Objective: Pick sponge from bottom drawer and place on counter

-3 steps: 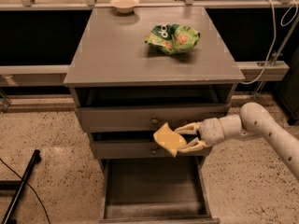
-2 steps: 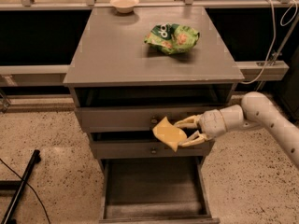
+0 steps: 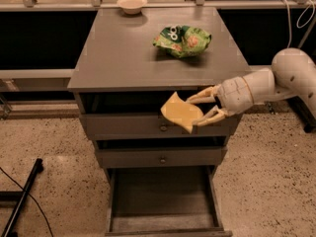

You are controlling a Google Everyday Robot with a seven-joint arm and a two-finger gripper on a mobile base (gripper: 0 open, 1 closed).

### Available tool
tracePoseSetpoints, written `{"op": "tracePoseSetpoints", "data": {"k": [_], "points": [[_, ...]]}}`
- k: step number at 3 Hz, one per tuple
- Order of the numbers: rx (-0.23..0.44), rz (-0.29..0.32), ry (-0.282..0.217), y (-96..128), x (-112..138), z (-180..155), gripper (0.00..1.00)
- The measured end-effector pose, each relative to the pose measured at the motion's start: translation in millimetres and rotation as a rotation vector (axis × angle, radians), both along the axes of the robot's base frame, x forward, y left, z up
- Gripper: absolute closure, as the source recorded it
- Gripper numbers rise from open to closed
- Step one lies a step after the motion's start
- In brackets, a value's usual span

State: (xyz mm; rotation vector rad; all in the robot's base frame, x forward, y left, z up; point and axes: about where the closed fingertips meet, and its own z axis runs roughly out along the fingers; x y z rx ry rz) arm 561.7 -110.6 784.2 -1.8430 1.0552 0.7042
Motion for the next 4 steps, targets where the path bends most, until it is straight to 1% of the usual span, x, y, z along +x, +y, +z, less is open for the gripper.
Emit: {"op": "tracePoseSetpoints", "data": {"k": [1,2,3,4], "points": [[-0.007,-0.112,0.02,-18,37,48,1.0],[0.048,-0.203,0.054,-40,64,78,1.0],[0.13,-0.386,0.145,-87,92,92,1.0],[0.15,-0.501,0.188,-111,109,94,1.0]]}}
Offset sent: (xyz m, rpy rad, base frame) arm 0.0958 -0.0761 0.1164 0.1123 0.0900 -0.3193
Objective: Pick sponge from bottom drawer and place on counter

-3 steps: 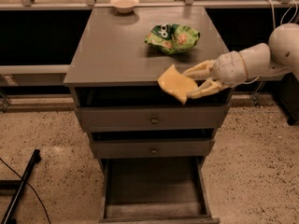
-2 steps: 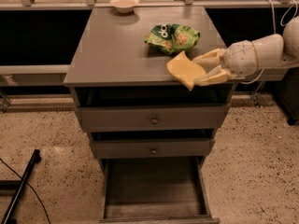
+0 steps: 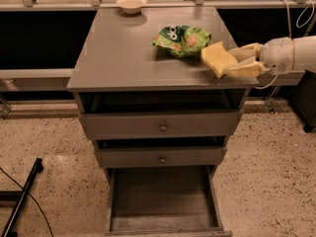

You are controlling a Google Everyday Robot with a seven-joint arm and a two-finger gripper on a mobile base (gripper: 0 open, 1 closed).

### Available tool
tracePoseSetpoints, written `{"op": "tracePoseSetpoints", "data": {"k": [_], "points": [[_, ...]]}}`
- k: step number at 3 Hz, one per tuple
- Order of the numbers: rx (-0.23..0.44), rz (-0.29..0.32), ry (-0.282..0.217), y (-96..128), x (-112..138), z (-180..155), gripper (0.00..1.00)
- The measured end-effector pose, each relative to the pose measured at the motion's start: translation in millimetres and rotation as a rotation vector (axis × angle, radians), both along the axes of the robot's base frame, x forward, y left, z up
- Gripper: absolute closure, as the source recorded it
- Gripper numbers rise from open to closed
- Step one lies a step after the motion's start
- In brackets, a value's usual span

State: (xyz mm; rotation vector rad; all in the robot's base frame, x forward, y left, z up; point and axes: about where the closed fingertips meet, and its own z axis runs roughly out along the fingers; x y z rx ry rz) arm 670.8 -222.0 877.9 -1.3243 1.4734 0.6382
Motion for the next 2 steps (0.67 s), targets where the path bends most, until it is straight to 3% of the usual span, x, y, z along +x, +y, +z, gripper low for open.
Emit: {"op": "tracePoseSetpoints", "data": {"k": [1,2], "points": [[-0.009,-0.103,0.044,-7,21,-10,0.74],[-0.02,-0.163,0.08,-8,31,-21,0.5]]}}
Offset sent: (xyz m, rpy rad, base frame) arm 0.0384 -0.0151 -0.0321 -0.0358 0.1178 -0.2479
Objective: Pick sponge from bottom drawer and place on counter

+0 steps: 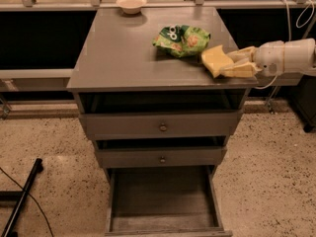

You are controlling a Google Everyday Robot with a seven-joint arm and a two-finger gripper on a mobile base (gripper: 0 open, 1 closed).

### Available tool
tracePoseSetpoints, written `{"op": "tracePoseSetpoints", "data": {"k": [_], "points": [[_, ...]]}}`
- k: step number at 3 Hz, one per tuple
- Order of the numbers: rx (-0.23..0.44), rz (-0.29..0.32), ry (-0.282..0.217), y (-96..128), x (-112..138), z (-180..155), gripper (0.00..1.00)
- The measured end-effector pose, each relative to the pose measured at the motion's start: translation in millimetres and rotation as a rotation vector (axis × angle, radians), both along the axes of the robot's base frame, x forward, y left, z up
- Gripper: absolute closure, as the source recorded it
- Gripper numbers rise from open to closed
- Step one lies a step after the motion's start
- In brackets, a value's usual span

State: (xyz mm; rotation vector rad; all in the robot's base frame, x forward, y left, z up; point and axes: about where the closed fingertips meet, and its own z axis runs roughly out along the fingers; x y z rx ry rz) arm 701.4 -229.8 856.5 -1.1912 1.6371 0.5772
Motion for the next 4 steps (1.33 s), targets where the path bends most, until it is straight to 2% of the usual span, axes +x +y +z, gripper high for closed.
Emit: {"op": "tracePoseSetpoints", "data": {"k": [1,2,3,4], "points": [[0.002,-0.003,0.001,1,1,-1,0.2],[0.001,-0.003,0.001,1,1,0,0.0],[-0.054,0.001,-0.028,-12,-9,25,0.0],[-0.125,-0.005,-0.074,-39,-27,46,0.0]]}}
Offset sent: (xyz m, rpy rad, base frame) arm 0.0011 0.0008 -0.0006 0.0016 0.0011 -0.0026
